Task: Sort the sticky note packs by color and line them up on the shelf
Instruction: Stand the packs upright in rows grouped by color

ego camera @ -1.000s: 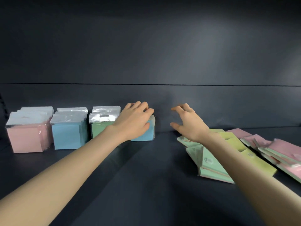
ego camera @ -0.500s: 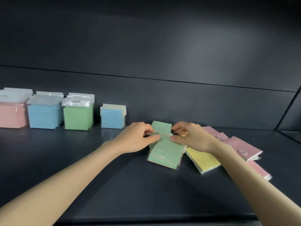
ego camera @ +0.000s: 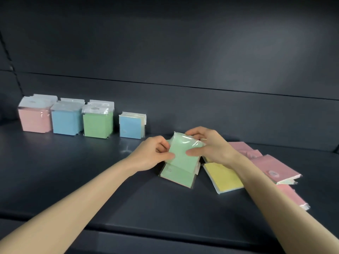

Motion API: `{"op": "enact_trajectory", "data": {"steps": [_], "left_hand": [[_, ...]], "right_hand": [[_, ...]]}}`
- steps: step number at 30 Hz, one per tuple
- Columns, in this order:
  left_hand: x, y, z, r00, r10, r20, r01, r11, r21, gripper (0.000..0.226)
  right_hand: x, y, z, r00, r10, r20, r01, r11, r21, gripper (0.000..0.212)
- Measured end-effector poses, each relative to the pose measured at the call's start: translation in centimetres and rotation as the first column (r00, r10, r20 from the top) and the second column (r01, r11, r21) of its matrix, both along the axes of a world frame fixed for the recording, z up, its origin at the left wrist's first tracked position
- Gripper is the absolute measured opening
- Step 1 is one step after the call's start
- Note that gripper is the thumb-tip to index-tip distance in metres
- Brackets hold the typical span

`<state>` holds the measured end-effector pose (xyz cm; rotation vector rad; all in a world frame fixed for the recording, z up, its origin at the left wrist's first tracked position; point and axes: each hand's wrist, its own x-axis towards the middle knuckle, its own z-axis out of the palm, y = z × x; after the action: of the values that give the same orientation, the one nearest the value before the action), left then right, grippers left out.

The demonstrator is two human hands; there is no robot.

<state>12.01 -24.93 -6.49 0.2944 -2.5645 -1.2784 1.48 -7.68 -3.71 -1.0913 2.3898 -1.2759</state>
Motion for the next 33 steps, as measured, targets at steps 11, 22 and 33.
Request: {"op": "enact_trajectory", "data": {"steps": [11,22,33], "left_hand": [[-5.9,-2.8,1.0,0.994,-0.004,-0.112,0.017,0.993,0.118,0.019],[-11.5,-4.0,-1.1,0.989,-0.041,0.139,0.073,0.969,-0.237,0.071],[-11.2,-6.0,0.8,0.987,-0.005,-0.159,0.070,0.911,0.407,0.061]], "right_hand": [[-3.7,-3.2,0.1,0.972,-0.152,0.179,0.179,0.973,-0.145,0.040],[-6.1,-2.6,-1.2,0.894,-0.449,0.010,0.433,0.856,-0.283,0.039],[-5.7,-2.5,-1.5,0.916,-0.367,0.161,0.400,0.825,-0.399,0.034]]}}
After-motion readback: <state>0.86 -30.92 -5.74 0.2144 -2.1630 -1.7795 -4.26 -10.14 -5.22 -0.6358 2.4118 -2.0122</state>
